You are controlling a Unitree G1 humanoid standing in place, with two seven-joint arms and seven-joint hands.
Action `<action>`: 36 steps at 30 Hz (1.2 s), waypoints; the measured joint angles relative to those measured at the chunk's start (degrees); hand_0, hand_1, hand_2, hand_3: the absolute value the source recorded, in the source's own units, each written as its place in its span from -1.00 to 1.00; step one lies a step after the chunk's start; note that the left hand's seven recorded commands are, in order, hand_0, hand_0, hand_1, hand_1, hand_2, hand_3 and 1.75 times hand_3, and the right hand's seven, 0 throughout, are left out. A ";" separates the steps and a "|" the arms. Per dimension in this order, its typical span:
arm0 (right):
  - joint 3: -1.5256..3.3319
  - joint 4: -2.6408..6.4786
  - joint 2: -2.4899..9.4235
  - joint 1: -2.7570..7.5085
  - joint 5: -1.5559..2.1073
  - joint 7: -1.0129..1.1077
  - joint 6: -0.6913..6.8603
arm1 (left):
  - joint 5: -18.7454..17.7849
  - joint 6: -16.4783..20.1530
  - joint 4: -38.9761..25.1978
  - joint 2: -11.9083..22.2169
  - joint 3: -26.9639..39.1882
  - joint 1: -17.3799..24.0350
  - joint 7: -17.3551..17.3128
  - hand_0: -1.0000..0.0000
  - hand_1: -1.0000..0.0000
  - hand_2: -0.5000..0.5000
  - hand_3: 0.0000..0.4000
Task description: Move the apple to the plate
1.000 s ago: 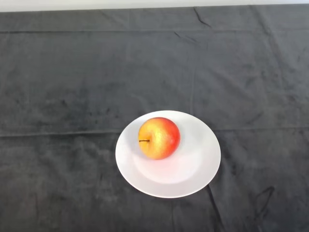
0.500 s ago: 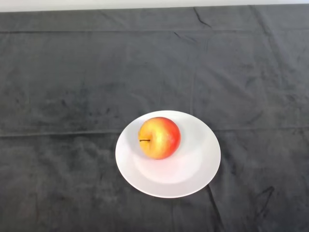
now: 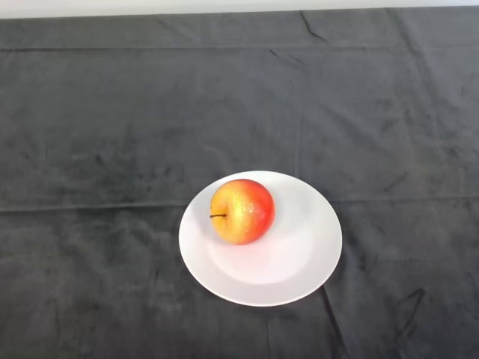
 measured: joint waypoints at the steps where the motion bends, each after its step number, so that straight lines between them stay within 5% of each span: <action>1: 0.00 0.00 0.00 0.00 0.00 0.00 0.00 | 0.00 0.00 0.00 0.00 0.00 0.00 0.00 1.00 1.00 0.00 -1.00; 36: 0.00 0.02 0.00 0.00 0.00 0.00 0.00 | -0.84 0.00 0.00 0.00 -0.15 0.00 0.02 1.00 1.00 0.00 -1.00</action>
